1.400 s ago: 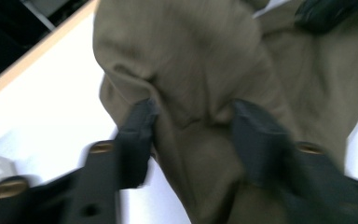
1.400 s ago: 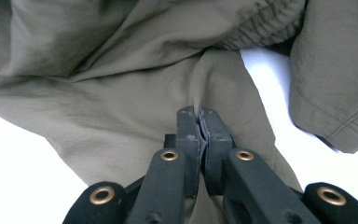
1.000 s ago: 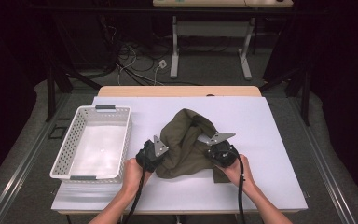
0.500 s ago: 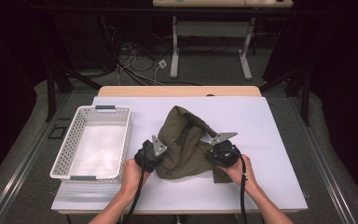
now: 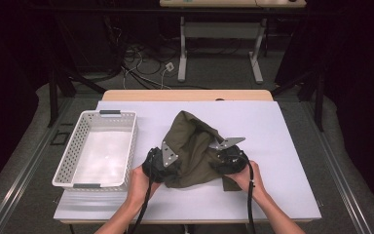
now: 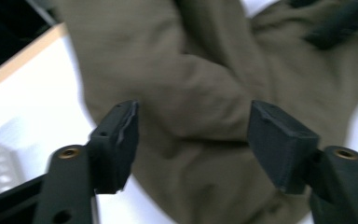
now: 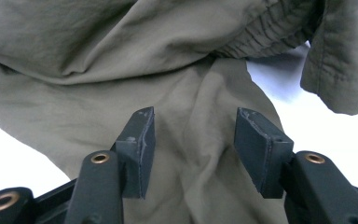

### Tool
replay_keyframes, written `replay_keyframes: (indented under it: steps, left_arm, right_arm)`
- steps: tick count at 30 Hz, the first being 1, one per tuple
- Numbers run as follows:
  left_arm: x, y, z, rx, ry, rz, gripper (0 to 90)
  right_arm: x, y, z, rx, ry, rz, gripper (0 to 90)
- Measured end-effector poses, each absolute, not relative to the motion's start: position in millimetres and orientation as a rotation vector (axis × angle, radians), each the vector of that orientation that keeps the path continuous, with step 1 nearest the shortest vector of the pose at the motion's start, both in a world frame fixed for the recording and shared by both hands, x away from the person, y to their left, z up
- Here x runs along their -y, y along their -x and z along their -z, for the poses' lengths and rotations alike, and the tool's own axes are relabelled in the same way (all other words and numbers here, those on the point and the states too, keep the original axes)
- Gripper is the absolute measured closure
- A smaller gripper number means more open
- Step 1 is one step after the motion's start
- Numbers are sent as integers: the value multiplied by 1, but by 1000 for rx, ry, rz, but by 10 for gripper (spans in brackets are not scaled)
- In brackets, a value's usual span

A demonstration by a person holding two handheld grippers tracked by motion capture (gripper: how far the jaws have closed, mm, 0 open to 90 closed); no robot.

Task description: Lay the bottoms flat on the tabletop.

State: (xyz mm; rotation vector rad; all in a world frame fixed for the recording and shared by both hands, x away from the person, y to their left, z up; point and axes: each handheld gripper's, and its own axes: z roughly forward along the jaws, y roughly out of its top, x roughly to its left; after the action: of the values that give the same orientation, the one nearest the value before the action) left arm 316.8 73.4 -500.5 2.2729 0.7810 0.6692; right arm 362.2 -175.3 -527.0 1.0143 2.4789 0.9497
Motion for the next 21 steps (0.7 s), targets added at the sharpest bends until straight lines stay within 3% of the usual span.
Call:
replay_keyframes:
  steps: [4,7,16,21]
  left_arm:
    - [-61,-314,509,-735,-2340,-637,257]
    - [-55,-315,519,-723,-2392,-649,264]
    - [-68,-327,534,-764,-2348,-598,635]
    - [-73,-329,533,-771,-2320,-600,739]
  right_arm:
    - [172,-365,529,-2492,-1021,-939,478]
    - [171,-368,533,-2494,-1021,-928,565]
    - [171,-371,539,-2506,-1027,-899,820]
    - [171,-366,533,-2504,-1018,-907,873]
